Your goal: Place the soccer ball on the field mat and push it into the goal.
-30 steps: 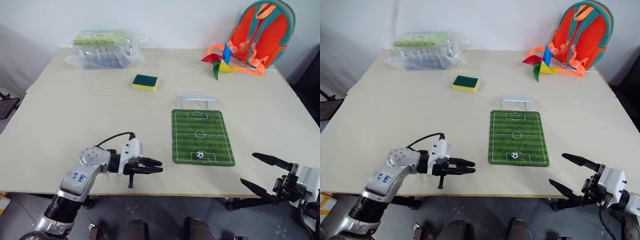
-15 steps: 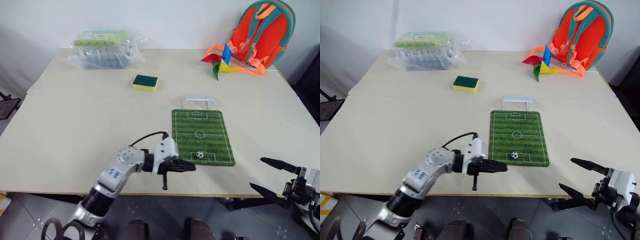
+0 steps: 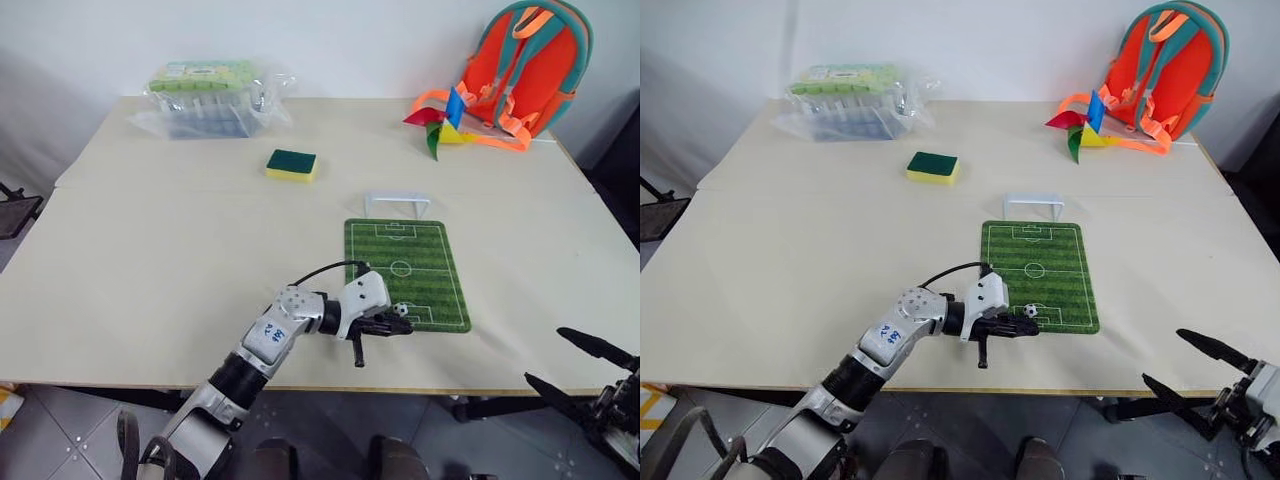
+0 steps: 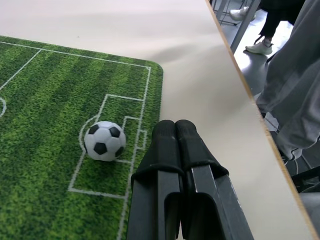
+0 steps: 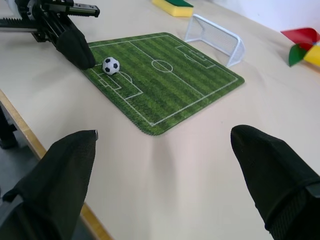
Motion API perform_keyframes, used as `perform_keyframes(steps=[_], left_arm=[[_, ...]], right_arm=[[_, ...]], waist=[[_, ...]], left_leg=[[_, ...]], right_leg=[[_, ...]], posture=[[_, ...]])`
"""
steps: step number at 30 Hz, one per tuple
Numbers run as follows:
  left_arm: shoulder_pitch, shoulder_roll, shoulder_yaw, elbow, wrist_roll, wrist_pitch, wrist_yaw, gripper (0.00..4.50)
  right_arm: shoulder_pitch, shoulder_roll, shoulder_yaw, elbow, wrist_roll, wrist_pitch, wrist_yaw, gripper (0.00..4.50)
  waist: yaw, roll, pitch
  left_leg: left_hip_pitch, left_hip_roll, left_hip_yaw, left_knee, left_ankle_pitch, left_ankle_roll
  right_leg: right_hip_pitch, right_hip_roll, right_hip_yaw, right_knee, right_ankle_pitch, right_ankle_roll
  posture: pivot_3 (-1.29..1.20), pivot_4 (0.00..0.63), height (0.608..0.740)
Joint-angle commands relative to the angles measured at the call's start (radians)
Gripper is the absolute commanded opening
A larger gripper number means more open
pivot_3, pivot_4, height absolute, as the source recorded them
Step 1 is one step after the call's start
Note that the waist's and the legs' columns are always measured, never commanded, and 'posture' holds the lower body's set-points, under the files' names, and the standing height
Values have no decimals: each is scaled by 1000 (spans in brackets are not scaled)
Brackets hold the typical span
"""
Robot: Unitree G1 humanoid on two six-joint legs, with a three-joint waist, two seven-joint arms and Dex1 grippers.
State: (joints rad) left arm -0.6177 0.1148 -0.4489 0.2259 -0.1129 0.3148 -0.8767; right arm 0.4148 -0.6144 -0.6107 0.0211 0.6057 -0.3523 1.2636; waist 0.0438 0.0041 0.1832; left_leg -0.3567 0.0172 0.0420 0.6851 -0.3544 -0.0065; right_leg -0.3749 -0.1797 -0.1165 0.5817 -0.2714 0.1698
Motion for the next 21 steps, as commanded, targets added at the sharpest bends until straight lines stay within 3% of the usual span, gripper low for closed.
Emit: perform_keyframes(steps=[1,8,16,21], left_arm=[[-35,-26,23,30,6,-45,10,35],[-150,-89,101,254,37,-181,110,35],[-340,-135,282,581,33,-534,293,35],[-298,-71,351,484,-58,-653,115,35]], right_arm=[[18,15,-18,-53,14,-14,-28,4500],[7,80,6,-97,-4,-15,-127,4500],[-118,254,24,-189,-59,-28,-451,4500],[-152,336,95,-231,-112,-38,-543,4500]], waist=[[0,0,0],[2,0,0],[6,0,0],[1,1,0]], left_leg=[[0,0,0,0,0,0],[0,0,0,0,0,0],[-1,0,0,-2,0,0],[-3,-1,1,-2,0,0]], right_leg=[[0,0,0,0,0,0],[0,0,0,0,0,0],[-2,0,-1,-1,0,0],[-4,0,-1,-1,0,0]], posture=[[0,150,740],[0,150,740],[0,150,740],[0,150,740]])
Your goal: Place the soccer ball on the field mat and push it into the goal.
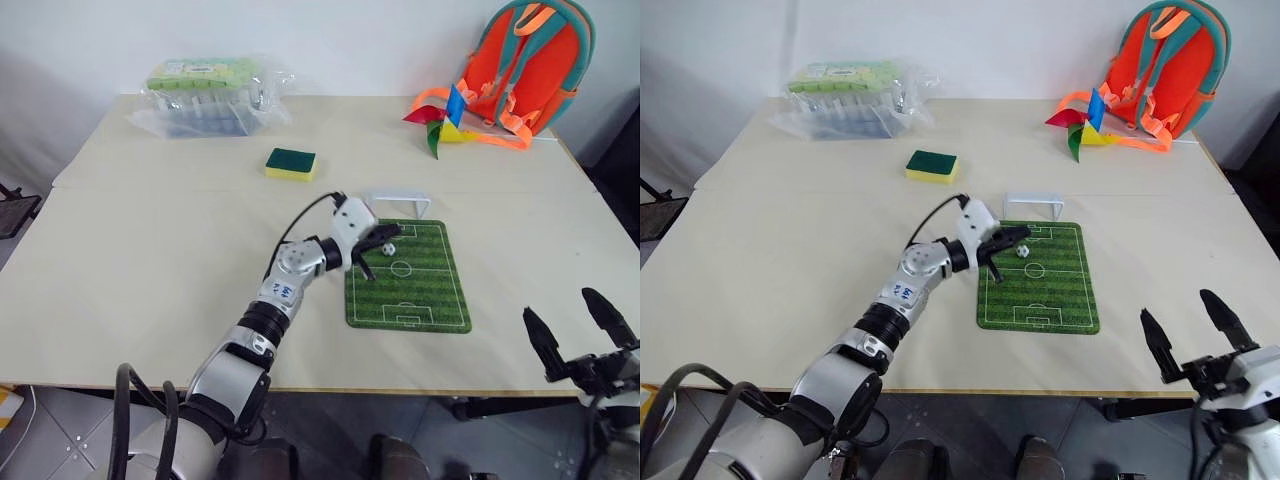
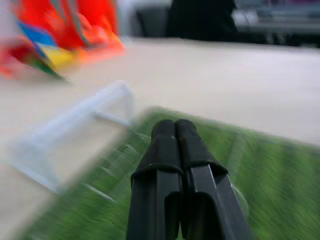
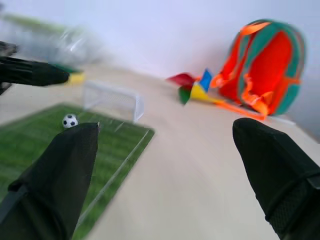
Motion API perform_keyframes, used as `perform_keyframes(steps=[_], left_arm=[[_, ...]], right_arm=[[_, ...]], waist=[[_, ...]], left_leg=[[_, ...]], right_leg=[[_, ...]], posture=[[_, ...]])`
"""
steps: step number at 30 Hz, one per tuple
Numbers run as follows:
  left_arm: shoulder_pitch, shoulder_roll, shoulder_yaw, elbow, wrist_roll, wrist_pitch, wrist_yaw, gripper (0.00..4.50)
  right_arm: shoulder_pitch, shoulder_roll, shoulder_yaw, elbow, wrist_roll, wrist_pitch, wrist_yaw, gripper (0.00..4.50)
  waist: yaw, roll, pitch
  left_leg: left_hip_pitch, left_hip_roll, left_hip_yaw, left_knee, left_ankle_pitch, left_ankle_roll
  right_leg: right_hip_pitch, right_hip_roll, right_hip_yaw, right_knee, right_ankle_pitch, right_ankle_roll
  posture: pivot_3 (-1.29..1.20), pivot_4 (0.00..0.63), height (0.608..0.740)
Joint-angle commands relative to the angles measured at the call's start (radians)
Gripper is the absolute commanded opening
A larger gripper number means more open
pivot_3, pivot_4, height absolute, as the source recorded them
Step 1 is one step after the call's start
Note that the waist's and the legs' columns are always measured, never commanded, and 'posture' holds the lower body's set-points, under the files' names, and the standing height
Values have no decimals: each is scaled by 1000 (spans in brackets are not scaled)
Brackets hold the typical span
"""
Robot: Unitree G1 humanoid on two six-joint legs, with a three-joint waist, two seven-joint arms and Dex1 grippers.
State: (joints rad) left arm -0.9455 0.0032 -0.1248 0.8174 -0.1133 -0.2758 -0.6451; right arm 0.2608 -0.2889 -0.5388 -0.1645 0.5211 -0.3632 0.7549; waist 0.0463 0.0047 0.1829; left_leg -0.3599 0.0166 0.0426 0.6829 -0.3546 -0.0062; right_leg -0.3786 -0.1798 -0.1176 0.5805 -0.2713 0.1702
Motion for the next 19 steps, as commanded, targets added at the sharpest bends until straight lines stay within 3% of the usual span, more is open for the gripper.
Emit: perform_keyframes(steps=[1,5,9,12,15,19], left_arm=[[56,72,26,-143,-64,-34,-152,35],[235,259,70,-369,-133,73,-276,35],[379,414,177,-511,-204,198,-279,35],[507,541,232,-599,-179,234,-271,35],[625,618,297,-681,-201,231,-282,35],[723,648,369,-763,-241,264,-257,35]], right_arm=[[-1,9,33,-41,-30,-27,-38,4500],[-31,-22,55,7,-30,-39,-17,4500],[-61,-65,51,70,-10,-47,24,4500],[-91,-98,45,123,6,-55,59,4500],[-122,-122,44,167,16,-54,82,4500],[-162,-153,46,226,28,-58,130,4500]], waist=[[-6,1,0],[-27,2,-1],[-35,2,-1],[-32,2,-1],[-31,2,-1],[-28,2,0]], left_leg=[[0,0,0,0,0,0],[1,0,0,-1,0,0],[2,0,0,0,0,0],[3,1,0,1,0,0],[4,1,0,0,0,0],[4,1,0,0,0,0]], right_leg=[[0,0,0,0,0,0],[0,0,0,1,0,0],[0,0,1,3,0,0],[1,0,2,4,0,0],[1,0,2,4,0,0],[1,0,2,4,0,-1]], posture=[[0,150,740],[0,150,740],[0,150,740],[0,150,740],[0,150,740],[0,150,740]])
